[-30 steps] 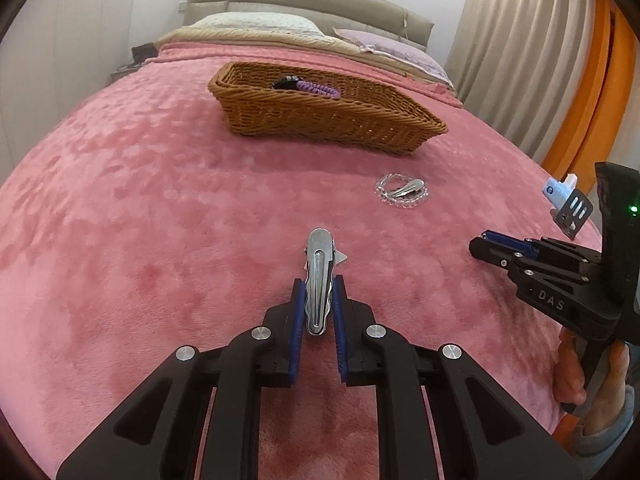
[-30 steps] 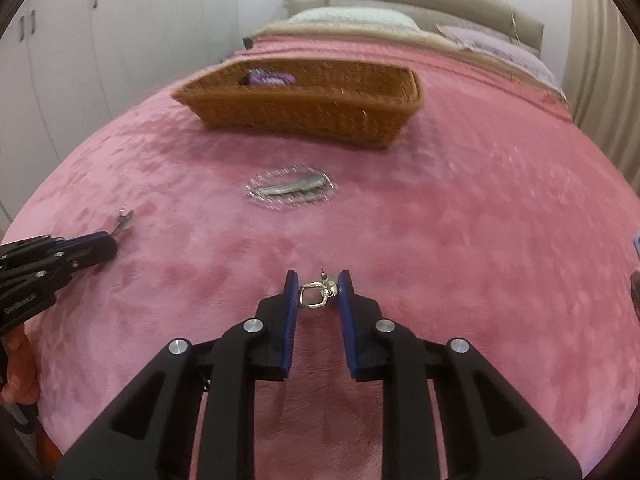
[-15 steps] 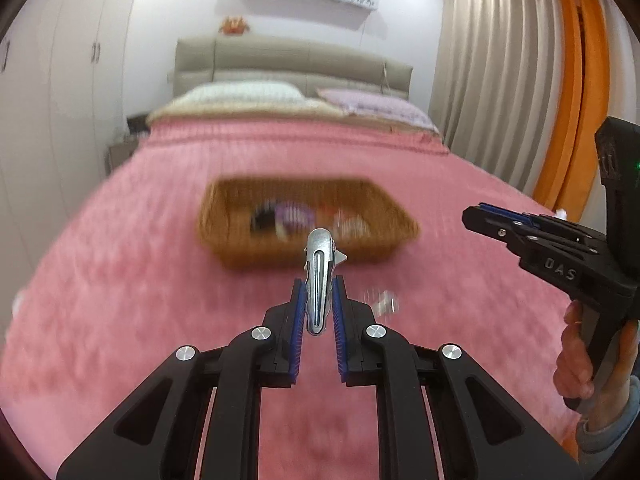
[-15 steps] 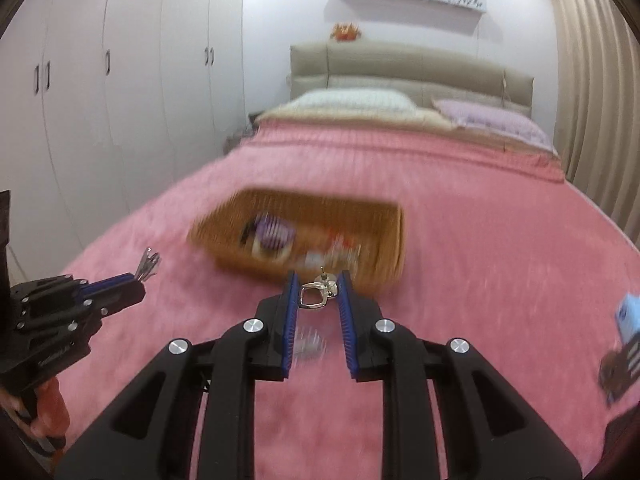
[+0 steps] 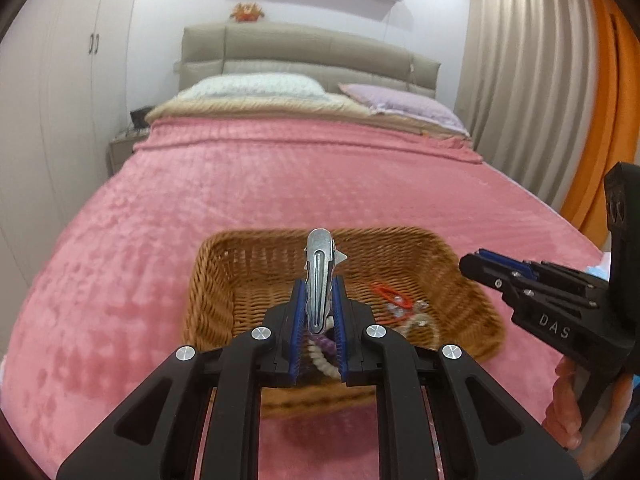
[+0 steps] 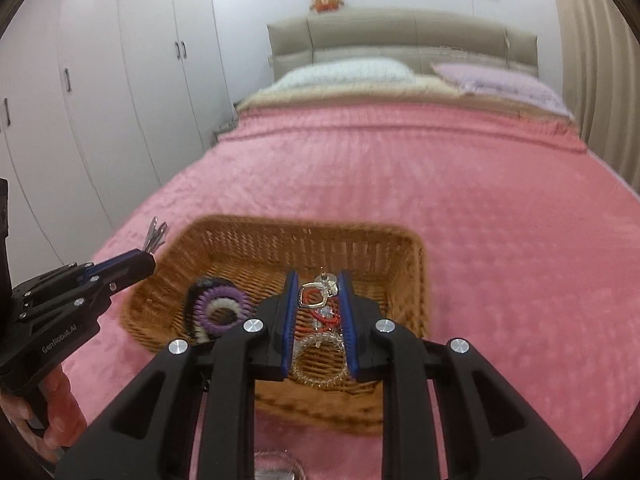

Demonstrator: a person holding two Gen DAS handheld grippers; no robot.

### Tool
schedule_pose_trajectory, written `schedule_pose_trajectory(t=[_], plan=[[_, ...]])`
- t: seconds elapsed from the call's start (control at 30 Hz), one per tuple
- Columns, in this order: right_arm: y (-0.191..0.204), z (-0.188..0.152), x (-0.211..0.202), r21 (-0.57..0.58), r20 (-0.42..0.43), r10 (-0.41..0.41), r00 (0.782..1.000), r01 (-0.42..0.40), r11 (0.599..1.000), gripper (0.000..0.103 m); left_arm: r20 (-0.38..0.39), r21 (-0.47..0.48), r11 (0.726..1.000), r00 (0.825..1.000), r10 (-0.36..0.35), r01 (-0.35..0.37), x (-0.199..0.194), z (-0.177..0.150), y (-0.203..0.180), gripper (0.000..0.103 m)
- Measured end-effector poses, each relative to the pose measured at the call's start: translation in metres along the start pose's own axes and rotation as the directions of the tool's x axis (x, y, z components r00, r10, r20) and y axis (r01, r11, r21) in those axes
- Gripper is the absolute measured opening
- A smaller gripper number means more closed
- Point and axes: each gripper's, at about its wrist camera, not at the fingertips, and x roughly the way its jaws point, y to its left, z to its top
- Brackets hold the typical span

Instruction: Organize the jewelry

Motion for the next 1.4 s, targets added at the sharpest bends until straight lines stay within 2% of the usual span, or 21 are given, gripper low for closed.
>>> schedule_pose_trajectory(t=[0.13,0.33,0.47,0.5,0.57,0.67,0.77,0.93,1.1,1.23,1.27,1.3,1.4], plan=[[-0.012,-0.012,0.031,0.032,-0.084,0.023,0.996,-0.021,0.999,0.018,-0.043,-0.007,1.000,0.999,0.006,-0.007,0.022,-0.014,0.008,0.012],[-0.015,-0.025,0.043,0.044,-0.127,0.029,0.991,-0.023,0.999,0.018,-0.084,0.006,1.000,0.996,0.000,0.001,0.034,-0.030,0.007,0.012],[-0.015,-0.028,0.042,0.049,-0.121,0.026,0.992,-0.020,0.999,0.022,-0.072,0.010,1.000,0.997,-0.008,0.009,0.028,-0.031,0.005,0.013],[-0.015,-0.029,0.040,0.049,-0.116,0.024,0.993,-0.019,0.999,0.026,-0.067,0.007,1.000,0.998,-0.010,0.010,0.026,-0.031,0.005,0.013],[-0.015,-0.029,0.035,0.048,-0.102,0.017,0.995,-0.012,0.999,0.042,-0.055,0.002,1.000,0.998,-0.024,0.024,0.021,-0.031,0.006,0.019],[-0.016,-0.028,0.029,0.057,-0.087,0.038,0.995,-0.033,0.998,0.043,-0.033,-0.007,1.000,0.999,-0.030,0.030,0.012,-0.031,0.006,0.021],[-0.015,-0.031,0.014,0.061,-0.065,0.049,0.997,-0.045,0.997,0.043,-0.011,-0.026,0.997,0.998,-0.068,0.068,-0.005,-0.033,0.006,0.021],[-0.008,-0.049,-0.023,0.060,-0.026,0.068,0.997,-0.067,0.996,0.043,-0.007,0.001,0.988,0.988,-0.151,0.151,-0.035,-0.053,-0.006,0.021],[0.003,-0.081,-0.043,0.053,-0.047,0.082,0.995,-0.080,0.995,0.043,-0.070,0.026,0.977,0.975,-0.210,0.212,-0.046,-0.086,-0.019,0.021],[0.008,-0.108,-0.054,0.039,-0.065,0.063,0.996,-0.061,0.997,0.043,-0.171,0.020,0.970,0.957,-0.234,0.241,-0.033,-0.110,-0.029,0.021],[0.007,-0.112,-0.055,0.044,-0.066,0.061,0.996,-0.058,0.997,0.043,-0.204,0.022,0.967,0.948,-0.245,0.254,-0.028,-0.115,-0.032,0.021],[0.004,-0.116,-0.056,0.055,-0.070,0.066,0.995,-0.062,0.997,0.043,-0.234,0.025,0.964,0.939,-0.251,0.264,-0.022,-0.118,-0.035,0.021],[-0.007,-0.127,-0.057,0.107,-0.079,0.085,0.993,-0.076,0.991,0.040,-0.280,0.030,0.965,0.929,-0.243,0.262,-0.008,-0.119,-0.042,0.021]])
